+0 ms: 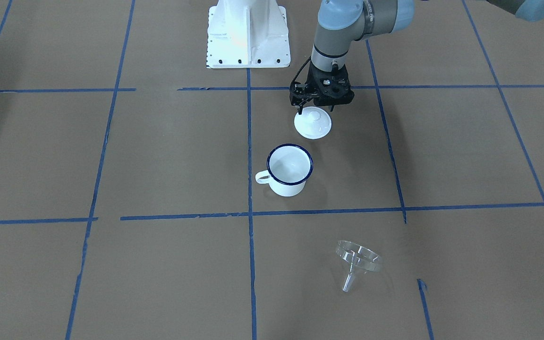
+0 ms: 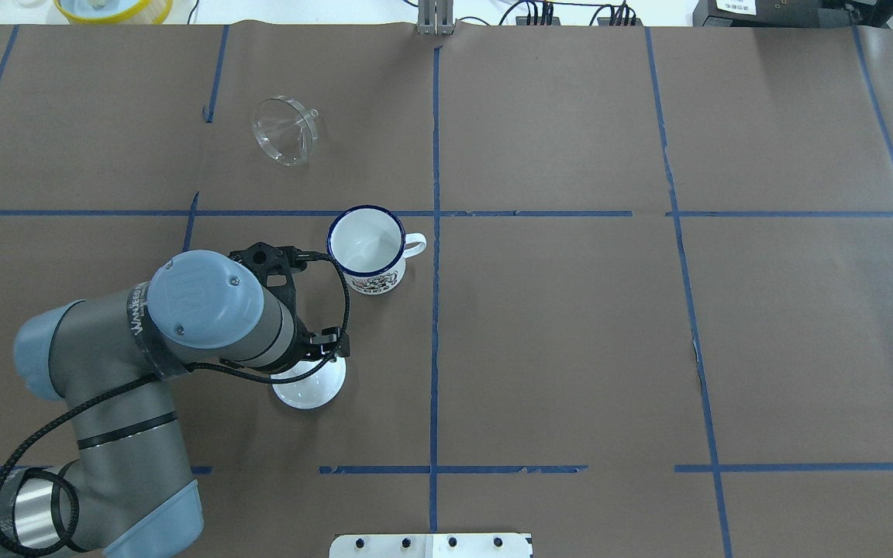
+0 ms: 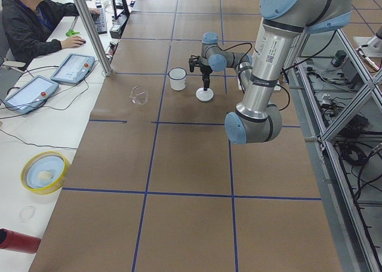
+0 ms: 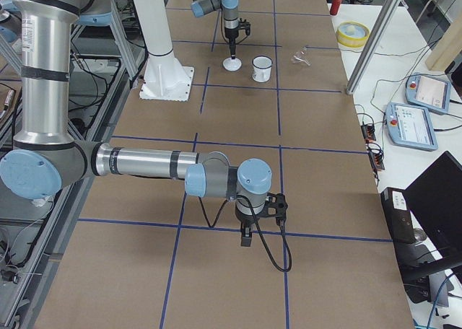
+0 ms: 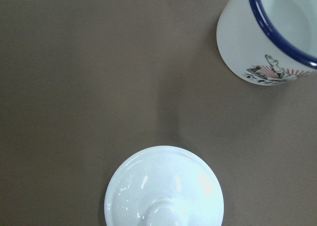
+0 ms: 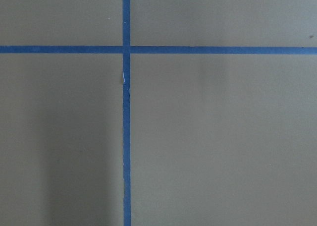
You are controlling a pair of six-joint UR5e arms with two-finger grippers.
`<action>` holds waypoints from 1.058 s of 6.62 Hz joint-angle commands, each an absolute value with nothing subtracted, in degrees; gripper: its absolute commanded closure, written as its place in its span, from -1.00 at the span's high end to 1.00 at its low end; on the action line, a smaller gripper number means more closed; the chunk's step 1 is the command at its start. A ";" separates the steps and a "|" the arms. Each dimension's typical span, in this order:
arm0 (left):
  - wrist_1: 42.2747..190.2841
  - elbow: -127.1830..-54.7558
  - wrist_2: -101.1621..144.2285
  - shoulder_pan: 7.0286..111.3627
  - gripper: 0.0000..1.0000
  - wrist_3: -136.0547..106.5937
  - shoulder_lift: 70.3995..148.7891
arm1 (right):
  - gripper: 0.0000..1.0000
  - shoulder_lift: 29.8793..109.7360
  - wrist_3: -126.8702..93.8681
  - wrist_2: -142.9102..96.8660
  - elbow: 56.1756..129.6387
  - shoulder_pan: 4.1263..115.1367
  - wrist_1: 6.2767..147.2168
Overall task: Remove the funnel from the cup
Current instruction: 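Move the left gripper down over the white lid beside the mug, then close the left gripper on the lid's knob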
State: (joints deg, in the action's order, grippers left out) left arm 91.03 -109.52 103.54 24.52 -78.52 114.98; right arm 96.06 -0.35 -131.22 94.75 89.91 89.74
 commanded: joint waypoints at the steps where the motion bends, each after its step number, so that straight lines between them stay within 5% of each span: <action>1: 92.64 -108.02 103.54 24.43 0.65 -78.49 114.79 | 1.00 96.06 -0.35 -131.22 94.75 89.91 89.74; 6: 92.64 -107.05 103.71 24.43 0.50 -78.31 114.87 | 1.00 96.06 -0.35 -131.22 94.75 89.91 89.74; 7: 92.64 -107.14 103.71 24.43 0.15 -78.57 114.87 | 1.00 96.06 -0.35 -131.22 94.75 89.91 89.74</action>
